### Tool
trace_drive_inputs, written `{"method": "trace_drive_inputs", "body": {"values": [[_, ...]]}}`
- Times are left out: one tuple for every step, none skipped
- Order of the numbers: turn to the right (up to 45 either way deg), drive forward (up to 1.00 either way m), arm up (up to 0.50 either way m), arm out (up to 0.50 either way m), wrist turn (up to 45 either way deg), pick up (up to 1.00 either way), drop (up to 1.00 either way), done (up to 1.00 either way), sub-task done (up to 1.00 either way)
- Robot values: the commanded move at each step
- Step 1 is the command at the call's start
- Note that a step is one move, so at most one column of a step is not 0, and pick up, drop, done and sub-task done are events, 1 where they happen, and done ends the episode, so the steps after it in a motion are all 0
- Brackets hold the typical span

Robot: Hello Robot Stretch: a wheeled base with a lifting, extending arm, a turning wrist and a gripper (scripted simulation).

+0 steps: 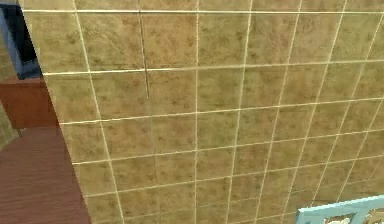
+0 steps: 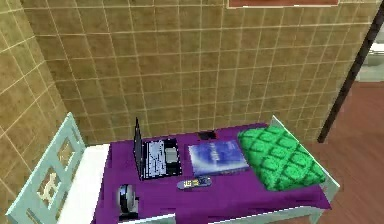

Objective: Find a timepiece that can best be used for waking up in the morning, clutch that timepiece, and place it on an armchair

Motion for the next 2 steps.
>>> {"method": "trace_drive_inputs", "body": {"values": [[-21.0, 0.00, 0.00, 0.00, 0.0, 0.00, 0.00, 0.00, 0.00], [0.0, 0.00, 0.50, 0.00, 0.0, 0.00, 0.00, 0.00, 0.00]]}}
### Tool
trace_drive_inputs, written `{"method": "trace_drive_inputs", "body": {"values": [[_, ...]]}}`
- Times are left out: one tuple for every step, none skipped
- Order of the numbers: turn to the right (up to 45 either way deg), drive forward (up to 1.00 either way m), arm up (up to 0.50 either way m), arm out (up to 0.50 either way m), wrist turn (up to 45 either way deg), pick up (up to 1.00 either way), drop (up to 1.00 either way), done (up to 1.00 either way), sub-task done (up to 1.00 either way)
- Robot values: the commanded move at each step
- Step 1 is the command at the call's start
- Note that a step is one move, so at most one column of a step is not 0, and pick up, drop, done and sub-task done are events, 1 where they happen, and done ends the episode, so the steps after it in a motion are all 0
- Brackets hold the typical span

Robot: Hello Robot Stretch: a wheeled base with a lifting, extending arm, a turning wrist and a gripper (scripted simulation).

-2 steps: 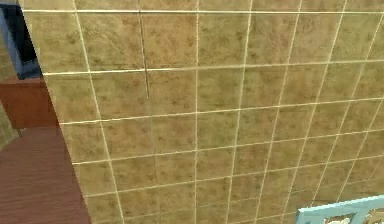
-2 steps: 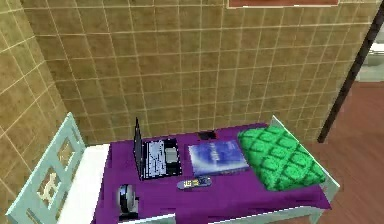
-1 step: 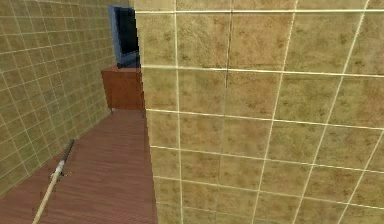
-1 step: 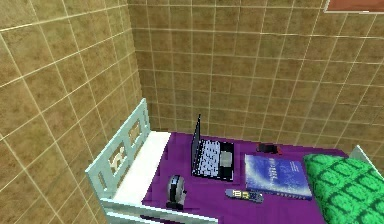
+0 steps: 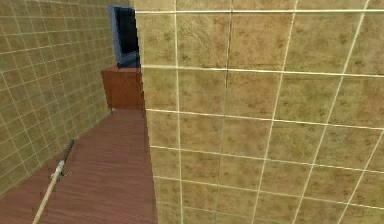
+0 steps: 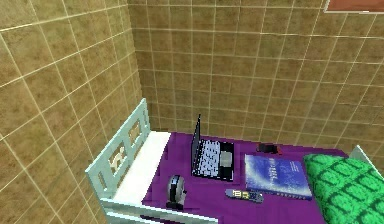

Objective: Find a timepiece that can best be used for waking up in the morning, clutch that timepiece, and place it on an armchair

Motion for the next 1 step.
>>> {"method": "trace_drive_inputs", "body": {"values": [[0.0, 0.00, 0.04, 0.00, 0.0, 0.00, 0.00, 0.00, 0.00]]}}
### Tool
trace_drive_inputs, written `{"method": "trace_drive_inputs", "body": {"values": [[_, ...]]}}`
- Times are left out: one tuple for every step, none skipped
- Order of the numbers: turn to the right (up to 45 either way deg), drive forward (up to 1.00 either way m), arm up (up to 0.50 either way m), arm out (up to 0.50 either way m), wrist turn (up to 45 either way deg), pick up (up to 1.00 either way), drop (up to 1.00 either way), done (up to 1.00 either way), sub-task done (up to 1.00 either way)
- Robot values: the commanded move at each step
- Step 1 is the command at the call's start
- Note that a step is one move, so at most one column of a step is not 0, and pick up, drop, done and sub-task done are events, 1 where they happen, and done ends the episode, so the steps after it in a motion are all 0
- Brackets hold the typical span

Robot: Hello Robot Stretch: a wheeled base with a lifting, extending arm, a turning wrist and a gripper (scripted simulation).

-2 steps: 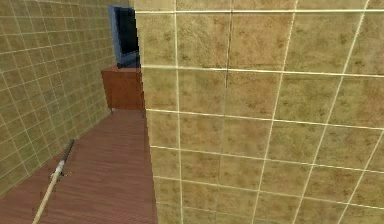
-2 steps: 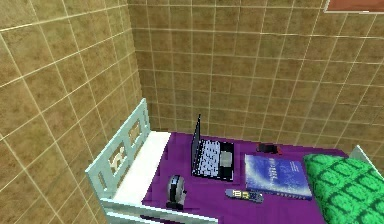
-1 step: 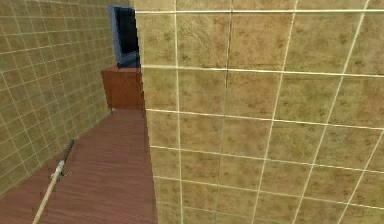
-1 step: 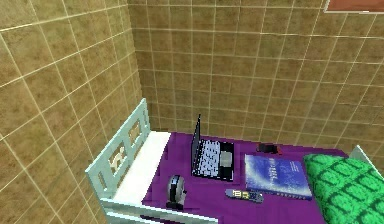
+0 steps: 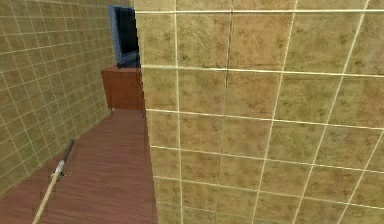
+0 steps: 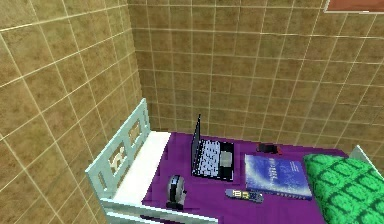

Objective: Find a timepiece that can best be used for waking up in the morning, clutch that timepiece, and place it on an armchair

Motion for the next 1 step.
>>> {"method": "trace_drive_inputs", "body": {"values": [[0.0, 0.00, 0.00, 0.34, 0.0, 0.00, 0.00, 0.00, 0.00]]}}
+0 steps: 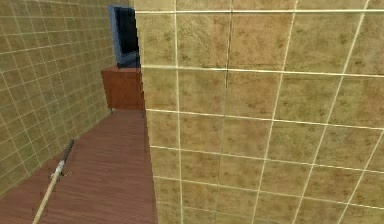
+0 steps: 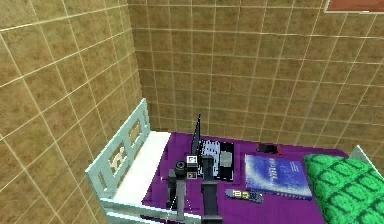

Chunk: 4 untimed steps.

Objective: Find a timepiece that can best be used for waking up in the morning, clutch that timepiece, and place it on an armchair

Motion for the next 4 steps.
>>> {"method": "trace_drive_inputs", "body": {"values": [[0.0, 0.00, 0.00, 0.00, 45.0, 0.00, 0.00, 0.00, 0.00], [0.0, 0.00, 0.00, 0.00, 45.0, 0.00, 0.00, 0.00, 0.00], [0.0, 0.00, 0.00, 0.00, 45.0, 0.00, 0.00, 0.00, 0.00], [0.0, 0.00, 0.00, 0.00, 27.0, 0.00, 0.00, 0.00, 0.00]]}}
